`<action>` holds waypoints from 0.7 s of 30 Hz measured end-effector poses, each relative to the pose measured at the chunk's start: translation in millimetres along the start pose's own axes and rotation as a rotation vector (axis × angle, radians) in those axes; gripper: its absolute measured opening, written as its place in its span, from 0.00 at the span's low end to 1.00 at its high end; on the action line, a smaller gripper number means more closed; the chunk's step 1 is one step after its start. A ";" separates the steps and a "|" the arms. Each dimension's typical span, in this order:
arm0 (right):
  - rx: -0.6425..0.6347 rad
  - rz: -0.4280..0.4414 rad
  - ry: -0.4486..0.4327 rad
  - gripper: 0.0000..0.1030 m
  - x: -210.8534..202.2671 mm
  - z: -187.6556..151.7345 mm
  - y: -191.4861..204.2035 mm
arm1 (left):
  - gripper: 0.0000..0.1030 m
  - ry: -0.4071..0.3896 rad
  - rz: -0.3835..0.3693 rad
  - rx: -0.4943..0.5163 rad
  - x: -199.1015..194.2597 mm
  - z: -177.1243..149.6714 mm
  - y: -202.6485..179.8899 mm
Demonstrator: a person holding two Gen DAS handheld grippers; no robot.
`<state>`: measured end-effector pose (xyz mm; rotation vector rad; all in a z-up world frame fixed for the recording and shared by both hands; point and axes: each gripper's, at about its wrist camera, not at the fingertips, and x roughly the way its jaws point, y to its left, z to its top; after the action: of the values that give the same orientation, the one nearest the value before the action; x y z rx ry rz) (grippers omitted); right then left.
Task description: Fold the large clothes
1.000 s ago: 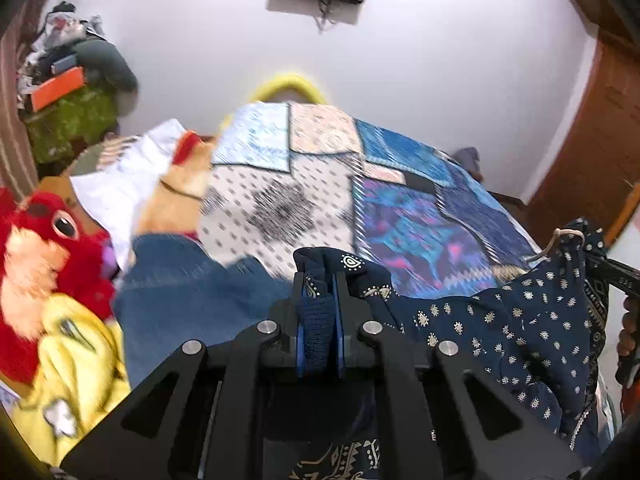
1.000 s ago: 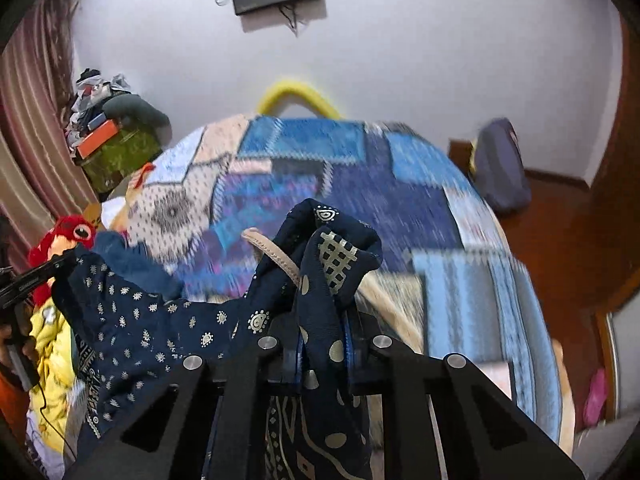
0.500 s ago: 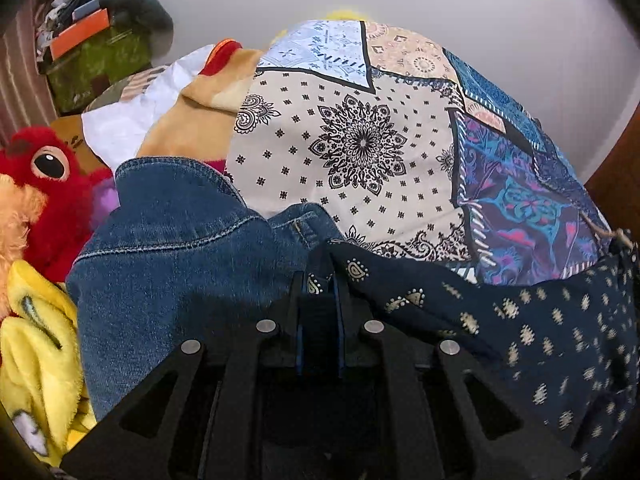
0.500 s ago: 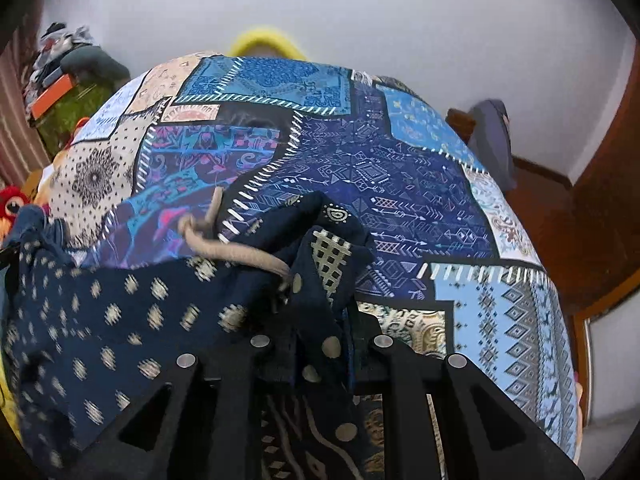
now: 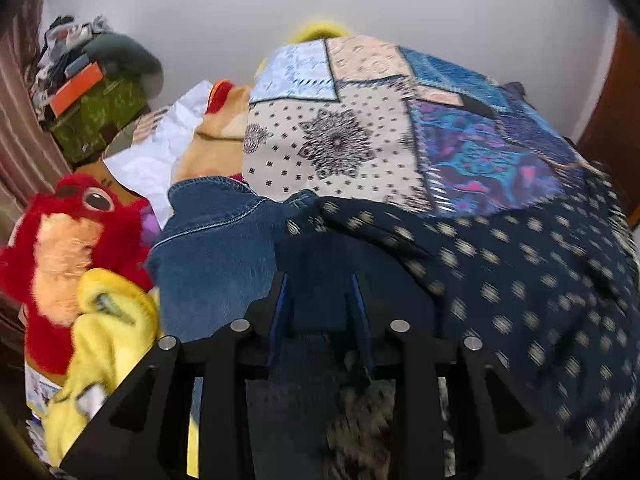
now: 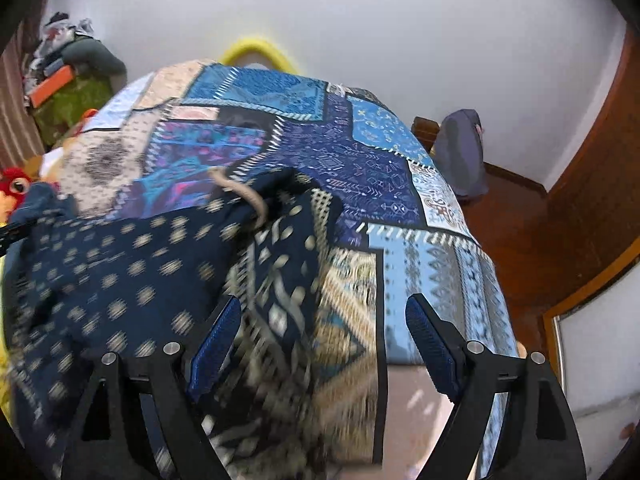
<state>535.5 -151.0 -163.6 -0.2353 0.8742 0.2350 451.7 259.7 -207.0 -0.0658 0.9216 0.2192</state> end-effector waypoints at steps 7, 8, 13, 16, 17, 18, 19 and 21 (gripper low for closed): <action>0.003 0.083 -0.079 0.80 -95.8 -27.6 10.1 | 0.53 -0.069 -0.026 0.049 -84.2 -30.7 -16.4; 0.007 0.104 -0.084 0.80 -108.4 -32.2 10.9 | 0.57 -0.074 -0.018 0.065 -95.3 -37.6 -19.2; 0.016 0.170 -0.095 0.81 -158.3 -62.9 15.8 | 0.62 -0.071 -0.029 0.114 -131.4 -73.0 -26.8; 0.004 0.179 -0.090 0.81 -178.2 -87.6 19.1 | 0.66 -0.046 -0.053 0.108 -141.6 -95.2 -25.3; 0.000 0.183 -0.082 0.81 -182.7 -96.6 20.1 | 0.66 -0.036 -0.055 0.106 -143.7 -102.9 -24.9; -0.002 0.187 -0.074 0.81 -186.8 -107.0 21.0 | 0.66 -0.023 -0.064 0.101 -145.4 -114.1 -23.8; 0.001 0.193 -0.066 0.81 -189.6 -117.8 21.8 | 0.66 -0.012 -0.074 0.095 -146.3 -122.9 -22.8; 0.004 0.200 -0.039 0.81 -191.6 -137.1 22.6 | 0.66 0.032 -0.101 0.072 -144.5 -144.2 -20.4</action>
<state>310.5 -190.9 -101.9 -0.1388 0.8594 0.4230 258.8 195.1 -179.8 -0.0490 0.9548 0.0918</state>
